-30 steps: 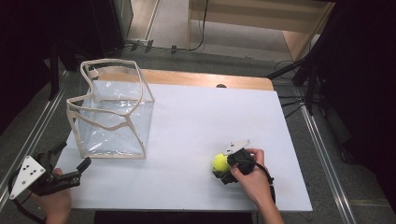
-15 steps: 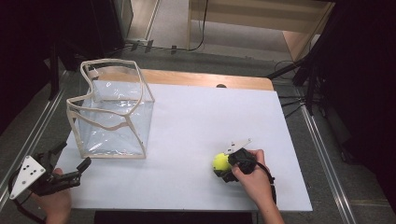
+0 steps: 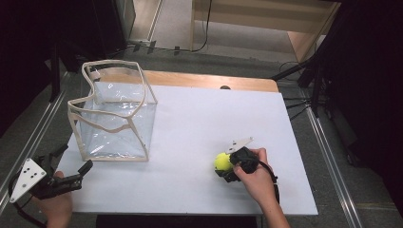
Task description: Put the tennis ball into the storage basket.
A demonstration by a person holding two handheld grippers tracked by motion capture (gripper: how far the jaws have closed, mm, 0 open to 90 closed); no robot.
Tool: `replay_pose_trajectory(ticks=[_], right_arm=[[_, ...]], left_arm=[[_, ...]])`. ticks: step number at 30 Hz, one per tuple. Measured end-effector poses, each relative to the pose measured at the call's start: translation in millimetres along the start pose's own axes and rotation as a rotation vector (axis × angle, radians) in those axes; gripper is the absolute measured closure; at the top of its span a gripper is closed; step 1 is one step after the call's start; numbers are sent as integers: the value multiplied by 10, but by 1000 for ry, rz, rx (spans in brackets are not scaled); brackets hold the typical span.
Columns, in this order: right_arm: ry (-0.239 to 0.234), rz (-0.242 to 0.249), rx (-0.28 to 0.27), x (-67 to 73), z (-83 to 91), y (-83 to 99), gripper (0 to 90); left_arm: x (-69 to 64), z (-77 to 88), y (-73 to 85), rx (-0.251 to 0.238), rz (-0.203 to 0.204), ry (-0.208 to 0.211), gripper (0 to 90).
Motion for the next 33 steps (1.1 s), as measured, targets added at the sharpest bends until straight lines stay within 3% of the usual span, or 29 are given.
replay_pose_trajectory(ticks=[22,33], right_arm=[[-24,18,-18,83,-37,-381,232],[-37,52,-23,116,-66,-565,233]], left_arm=[[0,2,-2,0,0,1,52],[1,-10,-3,1,-3,3,52]])
Point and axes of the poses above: each handheld gripper's, and its own axes: z roughly backward along the jaws, y roughly out of its underside, x roughly to its left, the point moved 8 cm from there along -z, roughly forward along the jaws, and after that the axes turned 5 degrees about -z, right-handed, at the moved point
